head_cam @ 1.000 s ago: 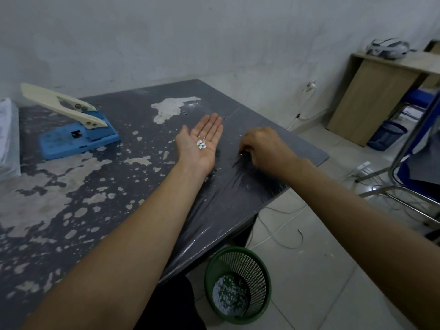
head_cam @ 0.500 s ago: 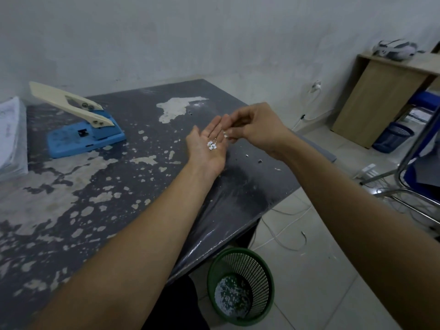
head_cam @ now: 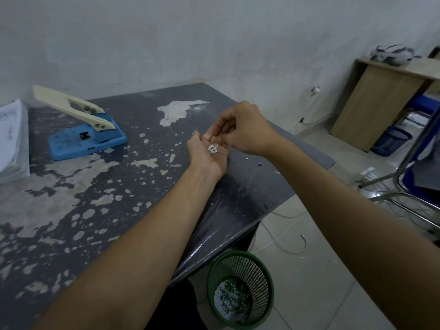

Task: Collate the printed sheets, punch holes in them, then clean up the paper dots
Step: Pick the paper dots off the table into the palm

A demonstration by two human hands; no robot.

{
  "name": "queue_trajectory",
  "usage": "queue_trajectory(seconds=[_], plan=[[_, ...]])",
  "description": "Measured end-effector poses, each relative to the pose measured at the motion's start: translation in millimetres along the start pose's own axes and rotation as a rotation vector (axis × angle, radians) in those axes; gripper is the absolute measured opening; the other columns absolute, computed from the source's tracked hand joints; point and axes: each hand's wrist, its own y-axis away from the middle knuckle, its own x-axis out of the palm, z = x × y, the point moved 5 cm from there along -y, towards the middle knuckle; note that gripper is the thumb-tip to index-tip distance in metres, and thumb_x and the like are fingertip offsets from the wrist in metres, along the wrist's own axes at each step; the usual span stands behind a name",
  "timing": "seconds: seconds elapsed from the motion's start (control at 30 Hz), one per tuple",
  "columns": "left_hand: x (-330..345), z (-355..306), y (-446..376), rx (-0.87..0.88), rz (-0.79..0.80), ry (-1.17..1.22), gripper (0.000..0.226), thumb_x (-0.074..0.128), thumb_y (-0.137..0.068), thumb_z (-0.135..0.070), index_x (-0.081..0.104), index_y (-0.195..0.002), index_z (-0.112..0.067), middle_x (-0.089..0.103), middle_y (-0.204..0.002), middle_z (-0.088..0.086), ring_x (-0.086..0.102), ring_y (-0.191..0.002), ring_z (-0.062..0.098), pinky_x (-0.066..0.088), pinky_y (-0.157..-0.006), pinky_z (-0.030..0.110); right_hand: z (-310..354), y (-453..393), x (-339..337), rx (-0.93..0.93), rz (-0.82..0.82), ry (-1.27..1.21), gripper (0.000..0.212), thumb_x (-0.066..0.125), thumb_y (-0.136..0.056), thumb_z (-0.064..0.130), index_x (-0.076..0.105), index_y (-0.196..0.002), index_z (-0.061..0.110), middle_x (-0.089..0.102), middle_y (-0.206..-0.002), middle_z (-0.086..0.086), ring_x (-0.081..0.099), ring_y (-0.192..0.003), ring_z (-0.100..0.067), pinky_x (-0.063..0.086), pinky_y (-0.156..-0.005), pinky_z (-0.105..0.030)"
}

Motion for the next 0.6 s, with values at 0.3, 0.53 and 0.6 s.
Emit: queue_trajectory(seconds=[0.3, 0.53, 0.6], plan=[[-2, -1, -3, -0.023, -0.031, 0.071, 0.063, 0.02, -0.108, -0.039, 0.056, -0.118, 0.013, 0.062, -0.124, 0.031, 0.058, -0.122, 0.04, 0.044, -0.109, 0.047, -44, 8, -31, 0.158, -0.008, 0.131, 0.011, 0.08, -0.077, 0.006, 0.081, -0.086, 0.012, 0.067, -0.062, 0.006, 0.057, -0.046, 0.005, 0.044, -0.052, -0.008], [-2, -1, -6, -0.024, -0.018, 0.07, 0.064, 0.02, -0.108, -0.039, 0.054, -0.122, 0.014, 0.062, -0.123, 0.032, 0.058, -0.122, 0.041, 0.044, -0.109, 0.048, -81, 30, -9, 0.187, 0.045, 0.192, 0.009, 0.081, -0.08, 0.022, 0.08, -0.084, 0.014, 0.073, -0.077, 0.002, 0.06, -0.062, 0.002, 0.039, -0.054, -0.002], [-2, -1, -5, -0.025, -0.014, 0.066, 0.064, 0.02, -0.108, -0.039, 0.054, -0.122, 0.014, 0.062, -0.123, 0.032, 0.059, -0.121, 0.041, 0.044, -0.109, 0.048, -82, 29, -5, 0.16, 0.035, 0.192, 0.008, 0.082, -0.079, 0.024, 0.079, -0.079, 0.017, 0.071, -0.073, 0.005, 0.06, -0.062, 0.001, 0.04, -0.057, -0.006]])
